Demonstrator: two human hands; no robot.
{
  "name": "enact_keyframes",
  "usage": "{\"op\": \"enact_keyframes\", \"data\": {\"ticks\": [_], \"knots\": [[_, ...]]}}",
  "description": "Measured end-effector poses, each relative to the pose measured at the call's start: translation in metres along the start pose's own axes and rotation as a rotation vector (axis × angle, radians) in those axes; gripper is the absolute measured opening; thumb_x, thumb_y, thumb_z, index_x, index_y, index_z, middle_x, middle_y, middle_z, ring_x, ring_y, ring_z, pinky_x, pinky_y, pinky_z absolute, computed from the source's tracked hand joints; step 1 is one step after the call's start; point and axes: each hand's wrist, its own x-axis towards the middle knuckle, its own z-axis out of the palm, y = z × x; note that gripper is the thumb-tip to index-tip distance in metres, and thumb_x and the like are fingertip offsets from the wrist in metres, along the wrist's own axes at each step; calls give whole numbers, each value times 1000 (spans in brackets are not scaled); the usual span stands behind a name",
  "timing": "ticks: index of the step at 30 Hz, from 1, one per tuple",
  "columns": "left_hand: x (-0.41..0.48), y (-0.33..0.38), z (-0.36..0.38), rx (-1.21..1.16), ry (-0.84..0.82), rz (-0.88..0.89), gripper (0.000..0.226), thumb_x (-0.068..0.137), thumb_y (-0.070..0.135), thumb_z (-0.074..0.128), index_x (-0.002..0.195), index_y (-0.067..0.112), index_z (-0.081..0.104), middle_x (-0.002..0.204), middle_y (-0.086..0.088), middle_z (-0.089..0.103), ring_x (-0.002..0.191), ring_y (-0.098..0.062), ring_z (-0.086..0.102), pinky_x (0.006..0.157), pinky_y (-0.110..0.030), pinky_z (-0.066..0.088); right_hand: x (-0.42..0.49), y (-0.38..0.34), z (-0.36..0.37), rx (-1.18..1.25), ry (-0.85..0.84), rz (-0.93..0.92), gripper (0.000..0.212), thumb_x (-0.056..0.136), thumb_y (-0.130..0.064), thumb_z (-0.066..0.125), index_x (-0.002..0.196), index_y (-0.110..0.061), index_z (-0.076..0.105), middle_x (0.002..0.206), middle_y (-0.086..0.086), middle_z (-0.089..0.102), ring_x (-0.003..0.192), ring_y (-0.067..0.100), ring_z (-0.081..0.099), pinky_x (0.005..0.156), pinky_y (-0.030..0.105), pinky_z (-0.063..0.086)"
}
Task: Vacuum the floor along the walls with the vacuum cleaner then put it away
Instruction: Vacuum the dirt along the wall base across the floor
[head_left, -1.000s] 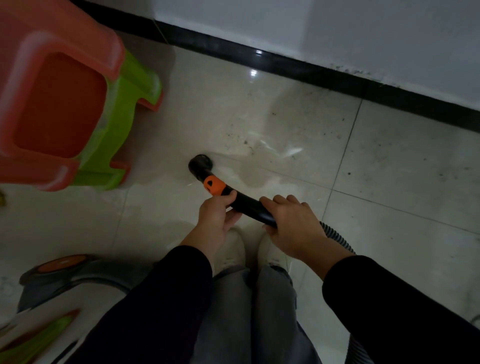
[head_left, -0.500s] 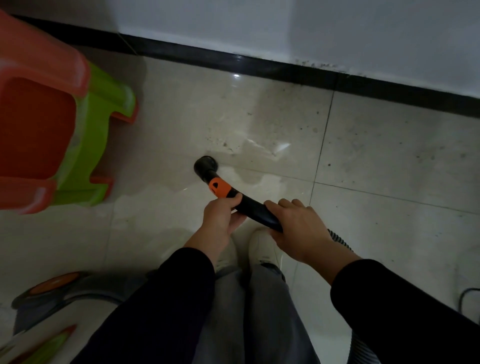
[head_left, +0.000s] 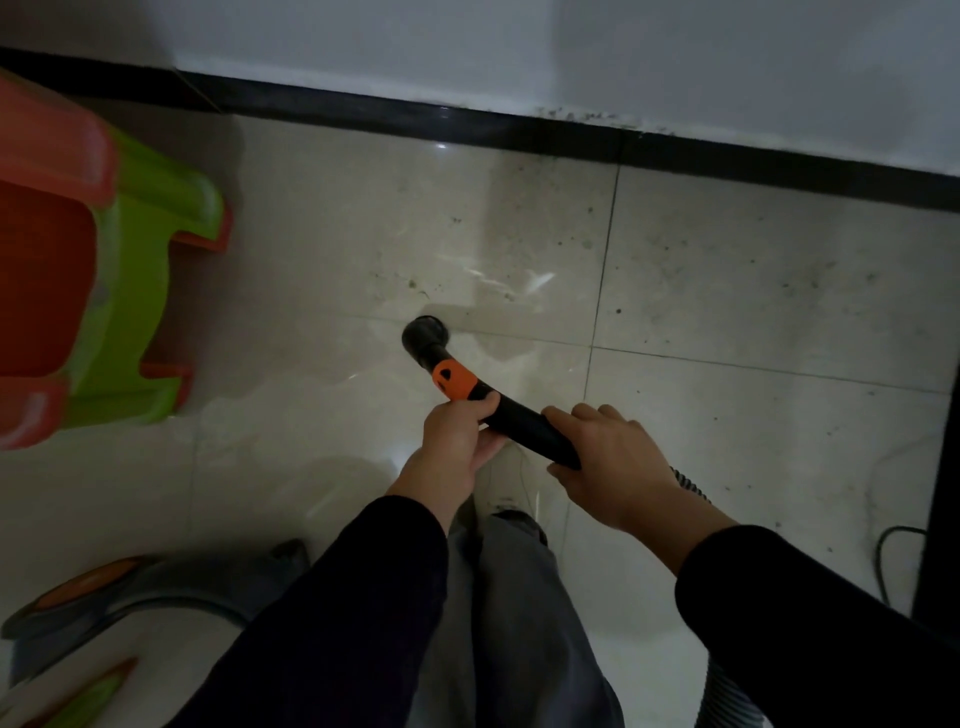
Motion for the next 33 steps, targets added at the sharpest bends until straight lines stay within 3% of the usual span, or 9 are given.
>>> {"op": "enact_keyframes", "data": {"ticks": [6, 12, 18, 22, 27, 33], "knots": [[-2, -11, 8, 44, -2, 1, 35, 91, 8, 64, 123, -3, 54, 109, -17, 66, 99, -30, 66, 95, -43, 53, -11, 9, 3, 7, 0, 37, 44, 90, -31, 60, 131, -28, 44, 109, -2, 55, 103, 21, 51, 86, 34, 44], [-7, -17, 9, 60, -4, -3, 37, 92, 6, 62, 126, -4, 52, 109, -19, 65, 94, -29, 66, 92, -42, 54, -17, 12, 3, -4, -19, 47, 44, 90, -31, 59, 131, -30, 44, 109, -2, 56, 103, 20, 51, 86, 35, 44], [-3, 5, 2, 28, 25, 48, 33, 92, 6, 63, 122, -5, 54, 100, -15, 66, 84, -25, 68, 60, -28, 58, 5, -2, -8, -24, -8, 15, 47, 90, -30, 59, 134, -29, 41, 113, -1, 54, 108, 23, 49, 88, 36, 41], [4, 21, -11, 26, 74, 78, 34, 92, 7, 63, 122, -6, 54, 109, -19, 66, 86, -25, 68, 75, -33, 56, 25, -17, -13, -59, -4, -33, 49, 91, -27, 56, 136, -29, 40, 117, 0, 53, 111, 24, 47, 90, 38, 40], [10, 40, -26, 0, 97, 92, 33, 93, 5, 60, 123, -6, 53, 114, -21, 65, 91, -26, 67, 81, -34, 54, 47, -34, -16, -79, -3, -84, 49, 91, -22, 53, 137, -26, 38, 120, 1, 52, 113, 24, 46, 92, 38, 38], [16, 66, -38, -2, 87, 128, 34, 94, 5, 59, 126, -7, 52, 116, -20, 64, 97, -26, 66, 75, -30, 54, 69, -50, -20, -76, 23, -106, 49, 92, -22, 54, 138, -24, 38, 120, 2, 52, 112, 24, 46, 93, 40, 38]]}}
